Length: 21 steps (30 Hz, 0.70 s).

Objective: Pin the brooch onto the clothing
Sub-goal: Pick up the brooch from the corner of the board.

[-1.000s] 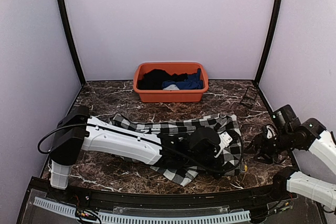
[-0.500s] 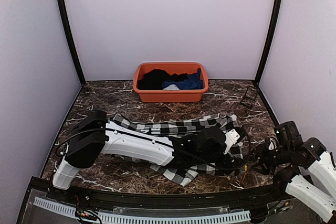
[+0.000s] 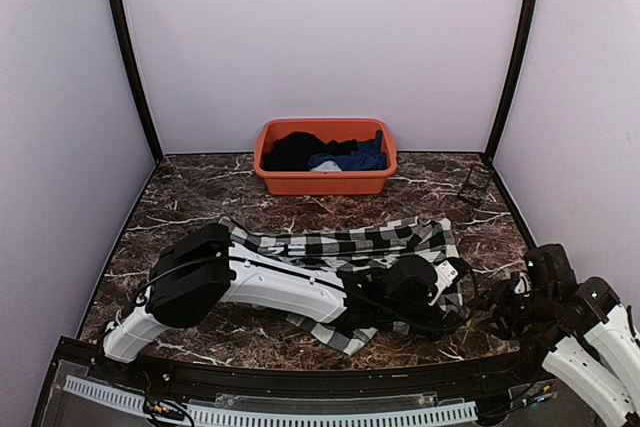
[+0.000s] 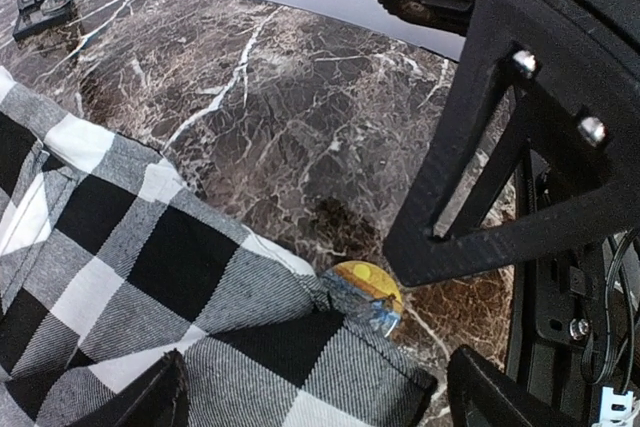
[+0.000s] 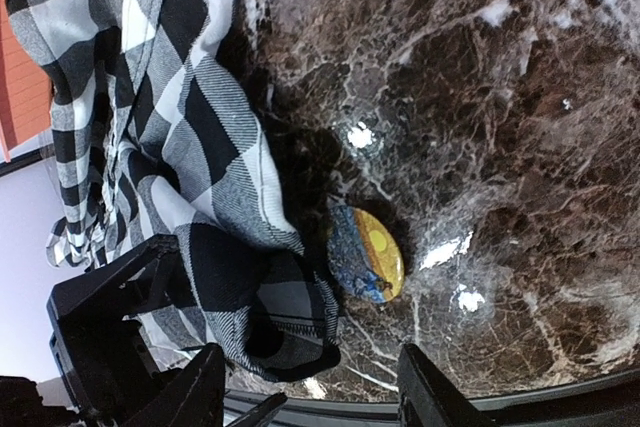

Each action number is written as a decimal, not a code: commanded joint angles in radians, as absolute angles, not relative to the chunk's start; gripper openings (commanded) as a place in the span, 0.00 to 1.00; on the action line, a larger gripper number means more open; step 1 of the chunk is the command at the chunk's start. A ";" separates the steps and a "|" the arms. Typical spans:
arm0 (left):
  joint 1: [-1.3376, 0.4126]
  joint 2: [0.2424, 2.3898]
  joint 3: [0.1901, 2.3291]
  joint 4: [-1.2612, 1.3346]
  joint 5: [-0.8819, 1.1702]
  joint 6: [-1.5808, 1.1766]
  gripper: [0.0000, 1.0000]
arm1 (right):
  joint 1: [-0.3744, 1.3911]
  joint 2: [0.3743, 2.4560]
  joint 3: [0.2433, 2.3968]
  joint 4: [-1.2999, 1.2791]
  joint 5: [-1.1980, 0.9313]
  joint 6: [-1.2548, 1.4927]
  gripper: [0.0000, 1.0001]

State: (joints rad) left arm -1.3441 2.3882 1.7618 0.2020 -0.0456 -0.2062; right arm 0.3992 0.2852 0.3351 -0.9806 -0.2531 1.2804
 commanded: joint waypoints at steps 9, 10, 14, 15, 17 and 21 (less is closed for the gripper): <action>-1.320 2.483 1.883 0.065 -0.069 -0.262 0.86 | 0.403 0.287 0.276 -0.968 -0.189 1.326 0.57; -1.320 2.490 1.889 0.064 -0.071 -0.263 0.85 | 0.403 0.287 0.270 -0.962 -0.190 1.329 0.57; -1.311 2.500 1.893 0.071 -0.069 -0.269 0.85 | 0.403 0.286 0.242 -0.939 -0.198 1.342 0.57; -1.310 2.503 1.894 0.073 -0.068 -0.270 0.85 | 0.403 0.288 0.237 -0.928 -0.199 1.343 0.57; -1.305 2.510 1.895 0.076 -0.060 -0.279 0.85 | 0.403 0.296 0.235 -0.913 -0.196 1.345 0.57; -1.299 2.518 1.897 0.082 -0.040 -0.290 0.85 | 0.403 0.341 0.228 -0.863 -0.197 1.343 0.57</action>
